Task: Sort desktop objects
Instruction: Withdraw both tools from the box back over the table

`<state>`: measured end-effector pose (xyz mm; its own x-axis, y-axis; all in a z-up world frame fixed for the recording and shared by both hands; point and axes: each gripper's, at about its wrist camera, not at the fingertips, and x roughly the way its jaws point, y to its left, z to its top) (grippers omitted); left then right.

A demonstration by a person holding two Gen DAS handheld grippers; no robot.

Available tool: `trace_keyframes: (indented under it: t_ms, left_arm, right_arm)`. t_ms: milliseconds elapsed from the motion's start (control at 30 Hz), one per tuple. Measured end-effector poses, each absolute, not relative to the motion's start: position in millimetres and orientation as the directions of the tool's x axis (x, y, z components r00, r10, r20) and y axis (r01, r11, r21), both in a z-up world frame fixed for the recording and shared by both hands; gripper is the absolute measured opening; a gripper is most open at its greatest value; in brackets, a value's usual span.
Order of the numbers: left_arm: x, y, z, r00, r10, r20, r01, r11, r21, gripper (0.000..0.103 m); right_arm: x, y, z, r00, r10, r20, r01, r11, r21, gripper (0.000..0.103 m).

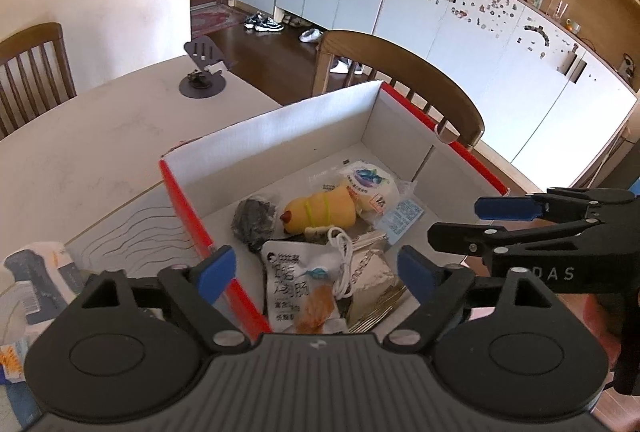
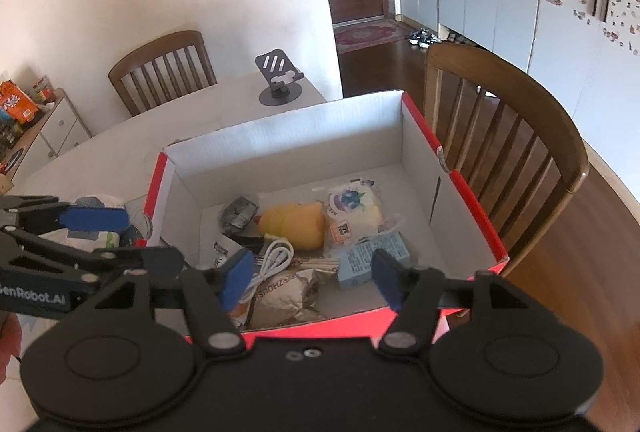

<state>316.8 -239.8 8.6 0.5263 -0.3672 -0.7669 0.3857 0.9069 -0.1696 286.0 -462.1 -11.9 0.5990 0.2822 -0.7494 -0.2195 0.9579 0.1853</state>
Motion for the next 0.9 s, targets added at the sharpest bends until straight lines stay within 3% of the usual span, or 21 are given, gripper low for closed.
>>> trace_keyframes:
  t_ms: [67,667,900]
  left_arm:
    - [313.0,-233.7,9.4,0.53,-0.367,-0.765,0.379,0.909,-0.173,0.101]
    - [268.0,-157.7,20.0,0.578,-0.361,-0.732,0.331,0.923,-0.194,0.102]
    - [250.0,-118.5,19.9,0.608,-0.315,-0.728,0.296,0.942,-0.16,0.103]
  right_arm:
    - [284.6,-459.3,-11.4,0.599,0.277,-0.751,-0.213,0.96,0.184,0.07]
    - [250.7,-404.3,5.6,0.609,0.308,-0.731,-0.235,0.95,0.204,0.084]
    - [242.6,-362.8,10.6,0.611,0.331,-0.719,-0.288,0.939,0.187,0.094]
